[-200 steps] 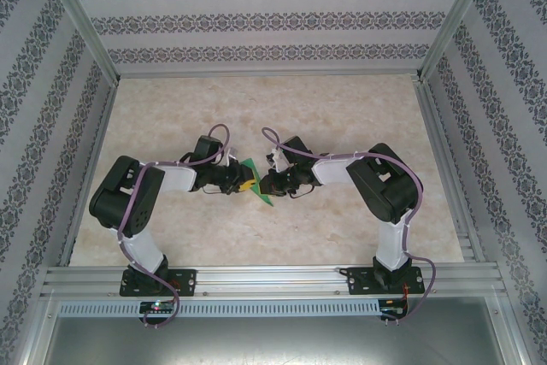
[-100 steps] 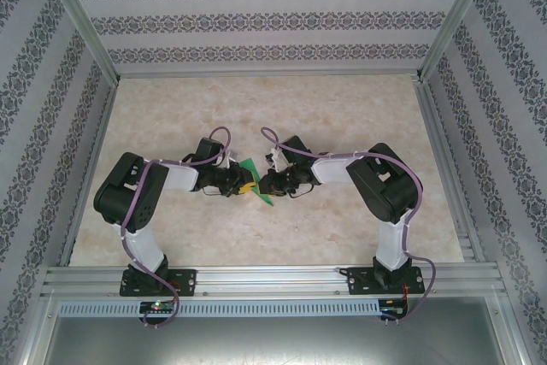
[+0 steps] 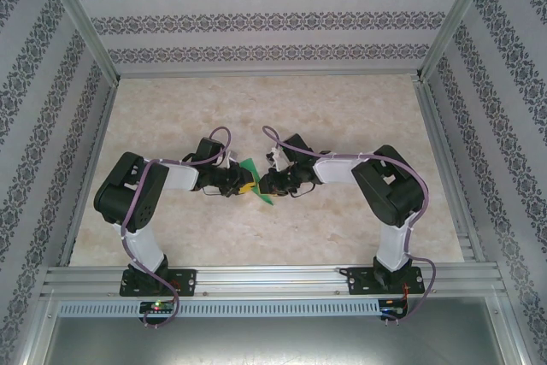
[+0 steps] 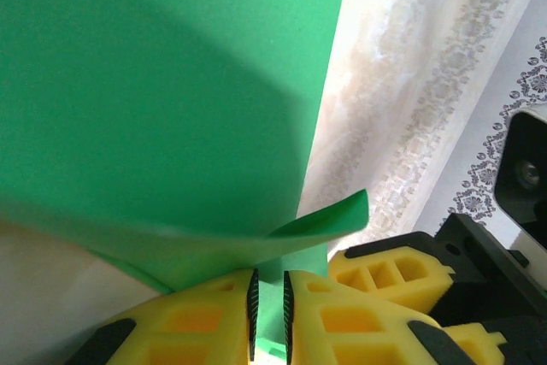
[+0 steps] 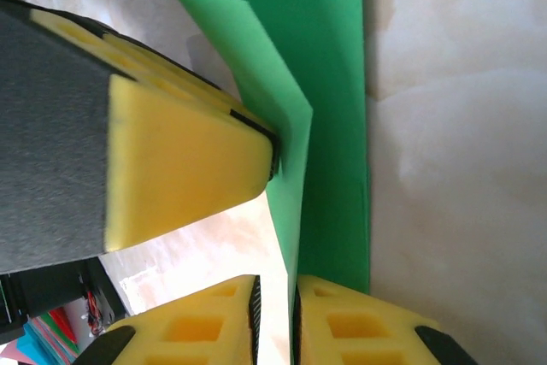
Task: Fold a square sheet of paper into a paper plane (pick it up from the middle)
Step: Fold the wing for the fifth time at the center of the table.
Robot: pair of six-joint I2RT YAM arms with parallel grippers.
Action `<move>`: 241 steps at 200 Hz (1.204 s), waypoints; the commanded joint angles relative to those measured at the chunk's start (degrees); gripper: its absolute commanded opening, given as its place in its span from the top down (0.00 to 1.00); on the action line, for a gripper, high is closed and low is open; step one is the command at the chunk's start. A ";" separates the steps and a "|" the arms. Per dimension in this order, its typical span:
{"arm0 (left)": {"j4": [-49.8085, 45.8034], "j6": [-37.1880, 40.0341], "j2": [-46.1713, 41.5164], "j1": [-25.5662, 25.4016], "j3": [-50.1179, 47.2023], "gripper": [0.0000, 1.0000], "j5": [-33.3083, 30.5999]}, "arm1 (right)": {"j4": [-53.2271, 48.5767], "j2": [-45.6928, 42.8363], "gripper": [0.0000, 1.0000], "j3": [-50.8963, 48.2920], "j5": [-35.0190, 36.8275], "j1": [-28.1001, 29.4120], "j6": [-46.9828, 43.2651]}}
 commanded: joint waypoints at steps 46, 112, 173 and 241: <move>-2.54 1.59 1.43 -0.59 -0.56 0.80 -1.70 | -0.88 -1.04 0.88 -2.96 -0.11 -0.30 0.30; -2.47 1.38 1.65 -0.64 -0.66 0.80 -1.79 | -0.85 2.03 0.91 -2.08 0.57 -0.06 -0.17; -3.03 1.39 1.83 -0.54 -0.44 0.80 -1.99 | -3.01 -2.72 0.83 -2.24 0.46 -0.64 -1.33; -2.88 1.38 1.99 -0.51 -0.31 0.81 -1.91 | -5.19 -3.83 0.82 -4.53 -0.71 -0.71 -2.92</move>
